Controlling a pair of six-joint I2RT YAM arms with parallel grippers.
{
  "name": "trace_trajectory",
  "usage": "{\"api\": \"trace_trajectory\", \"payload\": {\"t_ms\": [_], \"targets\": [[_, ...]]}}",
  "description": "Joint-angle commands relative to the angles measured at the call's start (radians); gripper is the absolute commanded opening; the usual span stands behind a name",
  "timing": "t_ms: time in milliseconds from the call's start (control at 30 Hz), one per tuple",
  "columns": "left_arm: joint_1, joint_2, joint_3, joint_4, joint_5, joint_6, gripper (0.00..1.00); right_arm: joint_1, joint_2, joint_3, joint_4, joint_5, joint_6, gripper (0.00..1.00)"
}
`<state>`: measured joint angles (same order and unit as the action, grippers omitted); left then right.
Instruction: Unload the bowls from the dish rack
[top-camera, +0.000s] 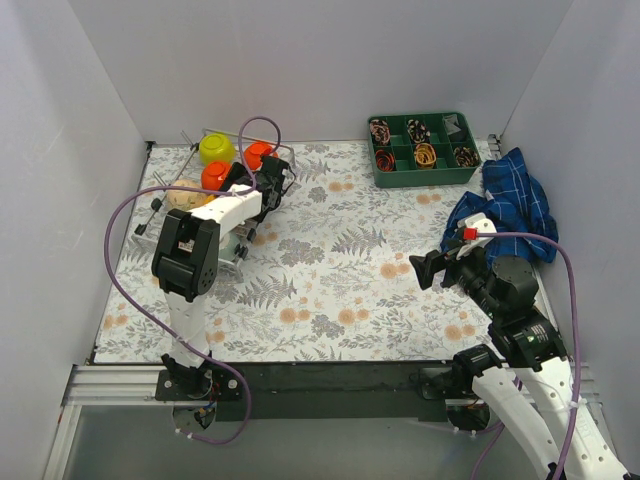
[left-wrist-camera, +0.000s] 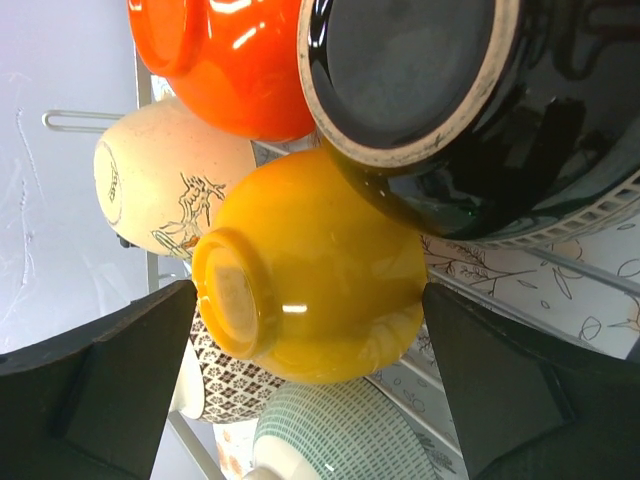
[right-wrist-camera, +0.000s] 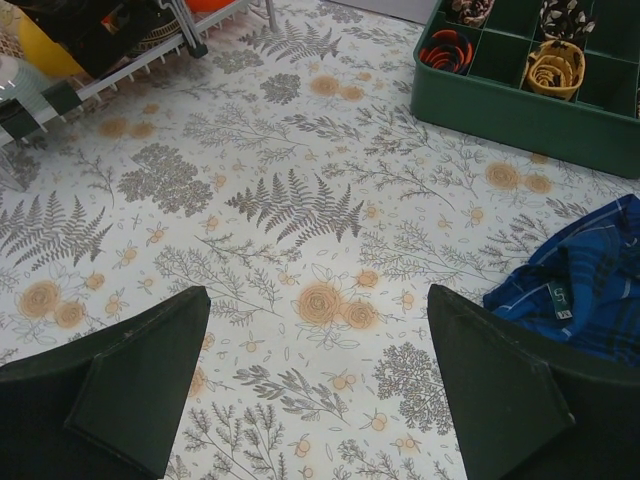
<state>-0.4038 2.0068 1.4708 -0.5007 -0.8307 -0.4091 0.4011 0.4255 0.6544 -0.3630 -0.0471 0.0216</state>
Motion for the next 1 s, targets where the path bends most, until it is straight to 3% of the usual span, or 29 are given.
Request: {"api": "trace_trajectory", "payload": {"t_ms": [0,400,967], "targets": [[-0.021,0.009,0.008,-0.110,0.068,-0.057,0.98,0.004,0.001,0.011,0.050,0.026,-0.018,0.99],[-0.024,0.004,0.013,-0.170,0.177,-0.079,0.98,0.004,-0.005,0.014,0.049,0.033,-0.018,0.99],[-0.009,0.037,0.011,-0.064,0.186,-0.120,0.98,0.004,-0.033,0.030,0.021,0.043,-0.043,0.99]]}}
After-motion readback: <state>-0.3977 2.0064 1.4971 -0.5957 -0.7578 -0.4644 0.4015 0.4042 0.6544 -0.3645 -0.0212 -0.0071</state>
